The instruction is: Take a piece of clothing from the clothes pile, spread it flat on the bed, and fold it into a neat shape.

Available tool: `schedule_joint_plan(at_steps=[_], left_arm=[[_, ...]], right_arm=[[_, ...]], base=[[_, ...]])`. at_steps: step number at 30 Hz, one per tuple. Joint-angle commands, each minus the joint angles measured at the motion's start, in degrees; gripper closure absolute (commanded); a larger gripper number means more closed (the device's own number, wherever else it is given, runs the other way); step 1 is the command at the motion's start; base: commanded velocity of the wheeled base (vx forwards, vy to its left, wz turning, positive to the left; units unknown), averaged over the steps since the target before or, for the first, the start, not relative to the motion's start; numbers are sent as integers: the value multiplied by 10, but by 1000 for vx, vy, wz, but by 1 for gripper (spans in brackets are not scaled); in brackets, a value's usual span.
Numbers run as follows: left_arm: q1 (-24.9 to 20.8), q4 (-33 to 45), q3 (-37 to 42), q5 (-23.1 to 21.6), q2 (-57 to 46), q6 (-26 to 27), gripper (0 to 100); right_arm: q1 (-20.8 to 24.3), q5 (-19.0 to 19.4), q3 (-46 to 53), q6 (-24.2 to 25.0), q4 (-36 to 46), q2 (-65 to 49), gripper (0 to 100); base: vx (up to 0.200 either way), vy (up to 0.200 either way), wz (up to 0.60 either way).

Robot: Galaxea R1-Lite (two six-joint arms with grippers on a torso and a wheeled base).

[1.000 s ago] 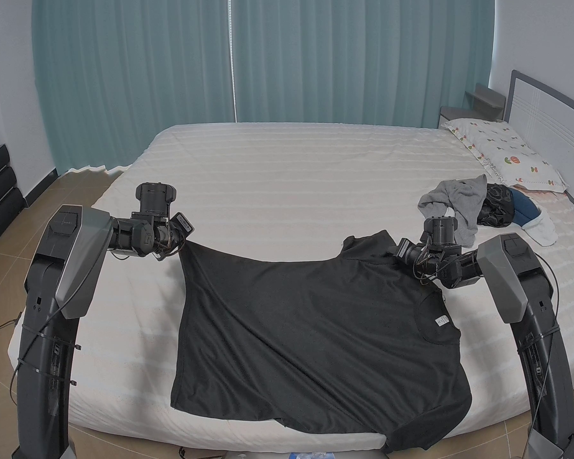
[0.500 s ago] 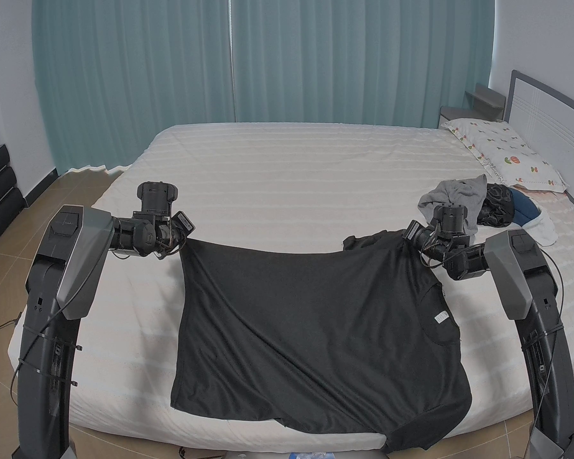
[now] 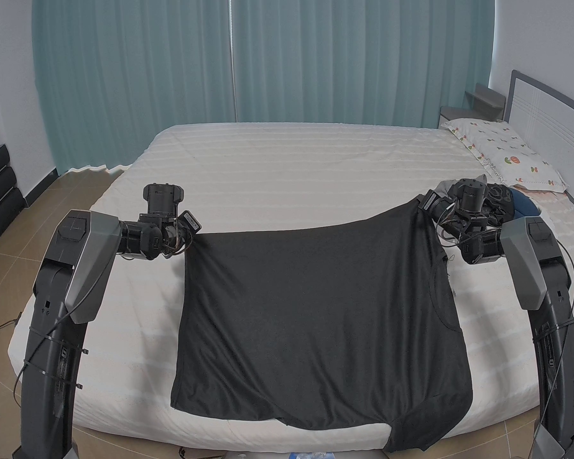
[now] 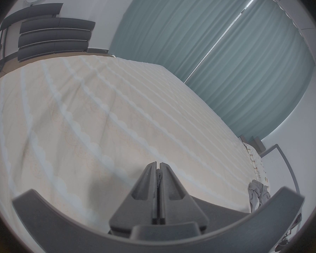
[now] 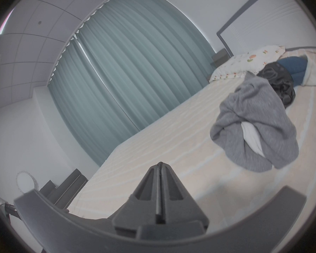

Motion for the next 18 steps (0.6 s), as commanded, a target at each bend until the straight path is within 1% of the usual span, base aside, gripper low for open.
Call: schedule_joint_plan(at_steps=[1, 6, 12, 18], left_arm=[[-3, -3, 0, -1, 6, 0, 100], [-3, -33, 0, 2, 12, -5, 100], [-4, -35, 0, 0, 28, -4, 100], [-8, -38, 0, -7, 41, -6, 100]], right_arm=[[-6, 2, 0, -6, -5, -7, 100], [-5, 1, 0, -11, -18, 1, 100], [0, 0, 0, -22, -16, 38, 100], [5, -3, 0, -23, -17, 74, 100]], base=[[0, 0, 0], [0, 0, 0], [0, 0, 0], [0, 0, 0]])
